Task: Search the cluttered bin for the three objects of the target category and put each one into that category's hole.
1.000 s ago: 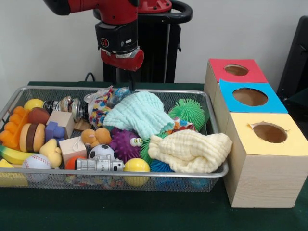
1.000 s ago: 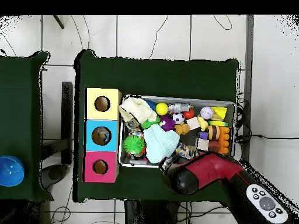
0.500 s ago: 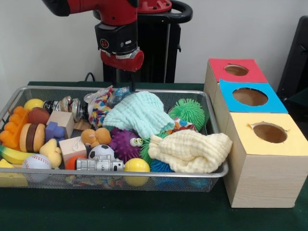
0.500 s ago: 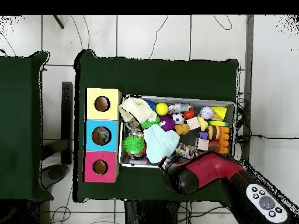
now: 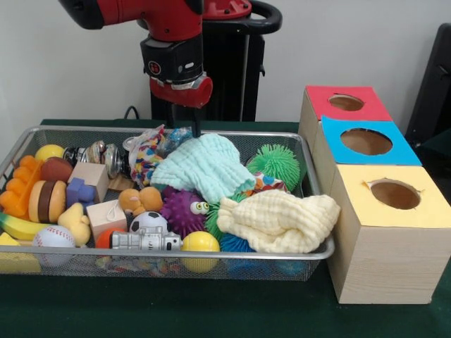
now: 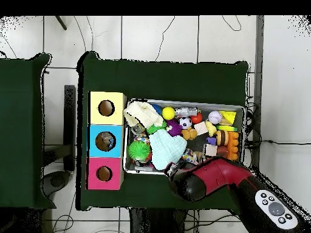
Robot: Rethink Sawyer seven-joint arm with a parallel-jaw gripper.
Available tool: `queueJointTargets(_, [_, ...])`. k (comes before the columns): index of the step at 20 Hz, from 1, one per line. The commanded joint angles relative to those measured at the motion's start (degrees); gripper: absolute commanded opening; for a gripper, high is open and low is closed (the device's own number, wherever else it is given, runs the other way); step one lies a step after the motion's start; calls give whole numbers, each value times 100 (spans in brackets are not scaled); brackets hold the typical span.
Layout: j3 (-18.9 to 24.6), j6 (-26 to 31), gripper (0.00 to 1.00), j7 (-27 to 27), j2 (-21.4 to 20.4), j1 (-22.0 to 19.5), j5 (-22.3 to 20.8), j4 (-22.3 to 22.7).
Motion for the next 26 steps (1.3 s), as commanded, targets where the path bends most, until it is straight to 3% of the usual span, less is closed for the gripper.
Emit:
queueJointTargets(1, [-61,-282,100,644,119,-46,-305,-624])
queueJointTargets(16, [-92,-275,100,559,155,-64,-394,-630])
queueJointTargets(17, [-99,-276,0,574,152,-53,-397,-632])
queueJointTargets(26, [-155,-318,0,673,122,4,-400,-625])
